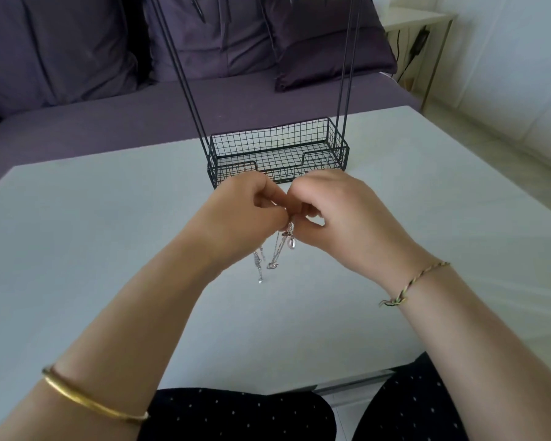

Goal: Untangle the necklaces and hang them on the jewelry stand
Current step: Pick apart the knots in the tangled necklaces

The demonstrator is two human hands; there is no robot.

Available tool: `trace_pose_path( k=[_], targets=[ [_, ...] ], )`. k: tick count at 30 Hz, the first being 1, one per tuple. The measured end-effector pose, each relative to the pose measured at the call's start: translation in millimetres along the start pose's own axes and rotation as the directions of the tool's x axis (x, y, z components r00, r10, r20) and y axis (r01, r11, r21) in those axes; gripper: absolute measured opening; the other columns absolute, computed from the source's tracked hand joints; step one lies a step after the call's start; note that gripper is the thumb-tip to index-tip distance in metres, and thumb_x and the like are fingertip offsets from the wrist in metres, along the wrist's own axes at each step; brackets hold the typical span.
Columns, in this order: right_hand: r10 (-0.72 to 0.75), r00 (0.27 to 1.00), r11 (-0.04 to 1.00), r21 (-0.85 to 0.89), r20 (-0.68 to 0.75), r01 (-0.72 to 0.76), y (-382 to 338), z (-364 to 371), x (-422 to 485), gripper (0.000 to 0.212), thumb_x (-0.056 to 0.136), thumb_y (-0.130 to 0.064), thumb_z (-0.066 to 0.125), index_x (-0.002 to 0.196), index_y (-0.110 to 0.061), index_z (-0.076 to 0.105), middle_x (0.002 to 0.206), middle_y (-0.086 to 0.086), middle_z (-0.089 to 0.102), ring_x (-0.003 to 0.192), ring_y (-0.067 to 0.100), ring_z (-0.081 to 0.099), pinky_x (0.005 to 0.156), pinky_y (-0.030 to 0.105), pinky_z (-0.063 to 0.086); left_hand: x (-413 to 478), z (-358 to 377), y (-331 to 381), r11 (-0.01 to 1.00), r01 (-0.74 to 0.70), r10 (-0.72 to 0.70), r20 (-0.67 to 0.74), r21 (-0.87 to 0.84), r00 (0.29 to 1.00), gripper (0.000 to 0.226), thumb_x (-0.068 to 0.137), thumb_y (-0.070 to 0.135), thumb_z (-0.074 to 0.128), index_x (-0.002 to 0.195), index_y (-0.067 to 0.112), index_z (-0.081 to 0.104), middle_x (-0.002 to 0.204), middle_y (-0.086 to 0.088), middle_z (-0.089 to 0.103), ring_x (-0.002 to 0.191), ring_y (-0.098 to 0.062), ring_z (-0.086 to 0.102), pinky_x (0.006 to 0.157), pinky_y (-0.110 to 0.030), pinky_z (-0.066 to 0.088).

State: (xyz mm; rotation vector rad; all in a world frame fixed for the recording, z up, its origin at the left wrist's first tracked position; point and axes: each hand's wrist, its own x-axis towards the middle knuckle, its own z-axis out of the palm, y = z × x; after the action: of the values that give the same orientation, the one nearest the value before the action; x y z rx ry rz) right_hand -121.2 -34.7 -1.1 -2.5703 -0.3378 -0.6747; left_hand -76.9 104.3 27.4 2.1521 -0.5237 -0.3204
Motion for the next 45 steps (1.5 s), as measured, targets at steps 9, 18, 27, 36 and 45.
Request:
trace_pose_path(
  k=[9, 18, 27, 36, 45],
  targets=[
    [0.087, 0.996, 0.961, 0.265, -0.020, -0.078, 6, -6, -3, 0.006, 0.072, -0.008, 0.053, 0.074, -0.006, 0.059, 0.070, -0.002, 0.057, 0.068, 0.013, 0.049, 0.060, 0.030, 0.042, -1, -4, 0, 1.000, -0.005, 0.006, 0.049, -0.019, 0.999, 0.006, 0.082, 0.010, 0.066, 0.078, 0.015, 0.064, 0.073, 0.000, 0.068, 0.069, -0.011, 0.059, 0.074, -0.033, 0.052],
    [0.132, 0.991, 0.856, 0.503, 0.019, -0.124, 9, -11, -2, 0.009, 0.078, -0.007, 0.054, 0.075, -0.016, 0.057, 0.069, -0.012, 0.055, 0.065, -0.001, 0.051, 0.059, 0.010, 0.039, -2, -8, 8, 0.925, 0.176, -0.117, 0.189, -0.336, 0.975, 0.010, 0.085, 0.006, 0.061, 0.077, 0.012, 0.062, 0.072, -0.001, 0.065, 0.061, -0.009, 0.059, 0.063, -0.024, 0.047],
    [-0.048, 0.984, 0.991, 0.114, -0.172, 0.068, 1, -5, -2, 0.009, 0.076, -0.013, 0.048, 0.074, -0.007, 0.055, 0.073, -0.003, 0.050, 0.073, 0.016, 0.043, 0.063, 0.031, 0.038, -2, -8, 9, 0.913, 0.223, -0.170, 0.176, -0.343, 0.969, 0.019, 0.084, 0.007, 0.060, 0.069, 0.016, 0.055, 0.066, 0.002, 0.063, 0.056, -0.009, 0.059, 0.059, -0.025, 0.047],
    [-0.090, 0.979, 0.994, 0.043, -0.185, 0.099, -1, -2, -1, 0.008, 0.073, -0.014, 0.047, 0.072, -0.009, 0.053, 0.072, -0.007, 0.044, 0.070, 0.012, 0.038, 0.059, 0.028, 0.035, -2, -8, 10, 0.911, 0.228, -0.184, 0.157, -0.344, 0.970, 0.013, 0.085, 0.007, 0.055, 0.074, 0.012, 0.057, 0.070, 0.000, 0.063, 0.054, -0.010, 0.061, 0.058, -0.023, 0.048],
    [0.122, 0.976, 0.919, 0.391, -0.182, -0.042, -2, -7, -4, 0.005, 0.073, -0.004, 0.054, 0.072, -0.008, 0.057, 0.069, -0.006, 0.055, 0.064, 0.011, 0.053, 0.061, 0.023, 0.045, -2, -12, 13, 0.859, 0.303, -0.198, 0.278, -0.413, 0.940, 0.019, 0.082, 0.007, 0.056, 0.065, 0.015, 0.056, 0.065, 0.000, 0.058, 0.054, -0.010, 0.055, 0.055, -0.023, 0.048]
  ],
)
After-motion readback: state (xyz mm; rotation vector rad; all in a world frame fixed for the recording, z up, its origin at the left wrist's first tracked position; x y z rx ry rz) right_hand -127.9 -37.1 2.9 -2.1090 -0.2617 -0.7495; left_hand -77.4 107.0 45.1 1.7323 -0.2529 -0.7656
